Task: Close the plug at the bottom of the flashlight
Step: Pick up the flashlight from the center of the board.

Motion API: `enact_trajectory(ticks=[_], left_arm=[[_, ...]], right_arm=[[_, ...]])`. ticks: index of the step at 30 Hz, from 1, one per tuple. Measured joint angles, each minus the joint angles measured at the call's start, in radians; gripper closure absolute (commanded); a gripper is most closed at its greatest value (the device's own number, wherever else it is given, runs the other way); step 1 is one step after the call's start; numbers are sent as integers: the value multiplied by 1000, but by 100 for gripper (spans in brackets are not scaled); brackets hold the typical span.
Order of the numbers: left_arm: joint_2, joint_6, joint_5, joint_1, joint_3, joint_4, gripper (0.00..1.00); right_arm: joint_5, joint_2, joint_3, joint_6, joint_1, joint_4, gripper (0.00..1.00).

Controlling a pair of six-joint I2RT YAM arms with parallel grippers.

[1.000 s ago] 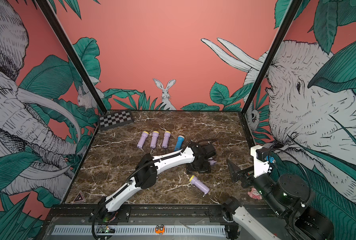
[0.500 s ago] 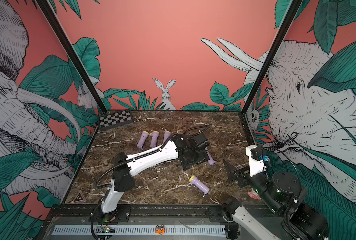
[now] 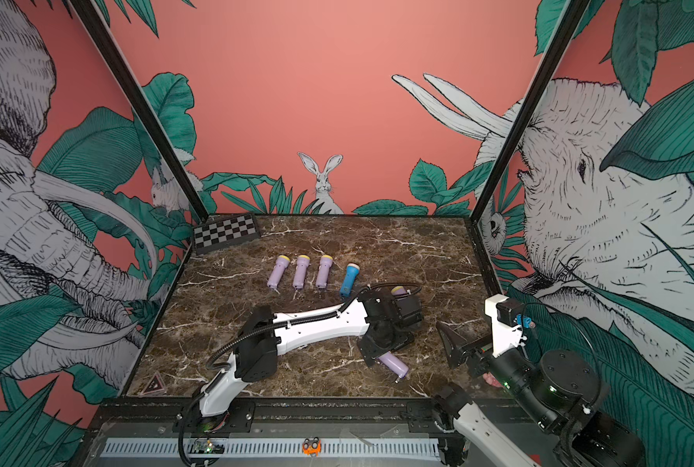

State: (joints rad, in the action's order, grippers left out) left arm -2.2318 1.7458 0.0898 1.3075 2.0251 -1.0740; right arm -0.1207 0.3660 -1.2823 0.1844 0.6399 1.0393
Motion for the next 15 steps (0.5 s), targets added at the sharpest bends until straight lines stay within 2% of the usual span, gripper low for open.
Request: enact_trajectory(ticks=[4,10,15], left_arm=[[-10,38,6,22,-16,12,1],[-78,64,21,39,-1,34,10],[-147,66,25,37,3,62,13]], right_arm=[[16,-18,1,6,0,16,1],[40,-37,3,16,0,28,1],[54,-38,10,22,0,29,1]])
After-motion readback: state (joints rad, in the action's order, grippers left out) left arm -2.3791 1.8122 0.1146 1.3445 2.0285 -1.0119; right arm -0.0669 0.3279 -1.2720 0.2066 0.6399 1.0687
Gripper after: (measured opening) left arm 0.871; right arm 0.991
